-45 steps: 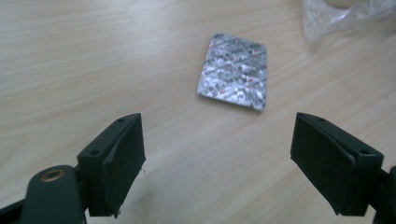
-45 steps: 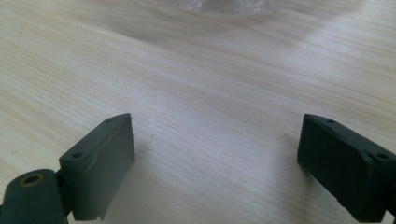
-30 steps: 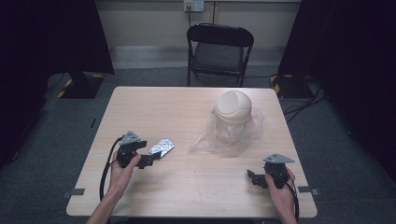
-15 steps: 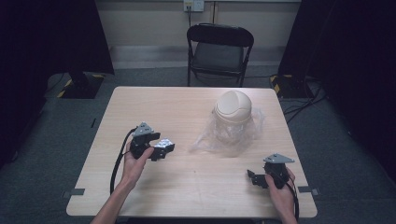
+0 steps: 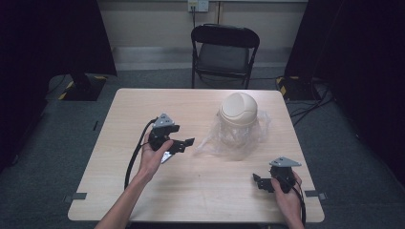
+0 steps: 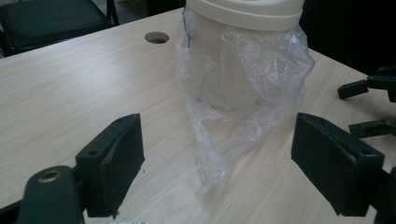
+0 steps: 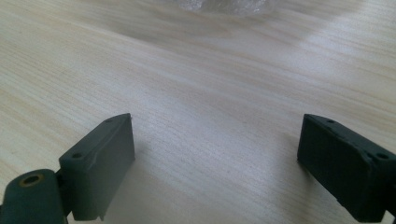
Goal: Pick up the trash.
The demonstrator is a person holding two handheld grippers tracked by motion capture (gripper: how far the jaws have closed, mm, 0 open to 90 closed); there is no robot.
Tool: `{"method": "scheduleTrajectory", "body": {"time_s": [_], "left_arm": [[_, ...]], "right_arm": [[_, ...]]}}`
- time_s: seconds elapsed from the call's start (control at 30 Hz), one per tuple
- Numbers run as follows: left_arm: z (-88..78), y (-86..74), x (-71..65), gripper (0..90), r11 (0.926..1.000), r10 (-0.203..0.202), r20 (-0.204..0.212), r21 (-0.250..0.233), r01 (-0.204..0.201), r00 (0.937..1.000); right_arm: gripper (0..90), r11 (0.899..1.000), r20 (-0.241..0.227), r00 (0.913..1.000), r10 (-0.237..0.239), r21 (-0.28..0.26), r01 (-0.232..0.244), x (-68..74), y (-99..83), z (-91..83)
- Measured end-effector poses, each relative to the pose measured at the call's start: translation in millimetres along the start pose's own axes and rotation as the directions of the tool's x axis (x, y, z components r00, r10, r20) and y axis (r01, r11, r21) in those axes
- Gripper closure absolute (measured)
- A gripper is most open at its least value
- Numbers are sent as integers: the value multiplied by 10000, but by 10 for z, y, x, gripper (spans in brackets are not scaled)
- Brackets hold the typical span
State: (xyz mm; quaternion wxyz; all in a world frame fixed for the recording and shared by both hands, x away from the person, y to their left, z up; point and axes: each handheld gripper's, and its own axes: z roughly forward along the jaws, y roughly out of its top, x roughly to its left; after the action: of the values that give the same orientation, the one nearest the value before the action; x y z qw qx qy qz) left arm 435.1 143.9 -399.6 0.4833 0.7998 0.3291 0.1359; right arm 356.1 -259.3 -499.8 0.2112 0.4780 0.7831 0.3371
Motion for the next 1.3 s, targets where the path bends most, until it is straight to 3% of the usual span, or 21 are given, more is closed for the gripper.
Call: {"method": "scheduleTrajectory", "body": {"time_s": [0.67,0.93,1.17,1.3], "left_arm": [[527,626,-264,163,9949,1007,608,-38,-1007,9931],[815,890,-320,164,9922,1249,1129,-193,-1235,9857],[1096,1002,-456,170,9868,1592,1575,43,-1618,9746],[1211,998,-486,170,9861,1626,1503,106,-1660,9752]], "right_arm": [[102,10000,-5,10000,-1,-3,1,0,0,0],[102,10000,8,10000,2,3,-2,1,0,0],[102,10000,9,10000,-26,-12,26,-1,0,0],[103,10000,9,10000,-21,-18,21,0,-1,0]]}}
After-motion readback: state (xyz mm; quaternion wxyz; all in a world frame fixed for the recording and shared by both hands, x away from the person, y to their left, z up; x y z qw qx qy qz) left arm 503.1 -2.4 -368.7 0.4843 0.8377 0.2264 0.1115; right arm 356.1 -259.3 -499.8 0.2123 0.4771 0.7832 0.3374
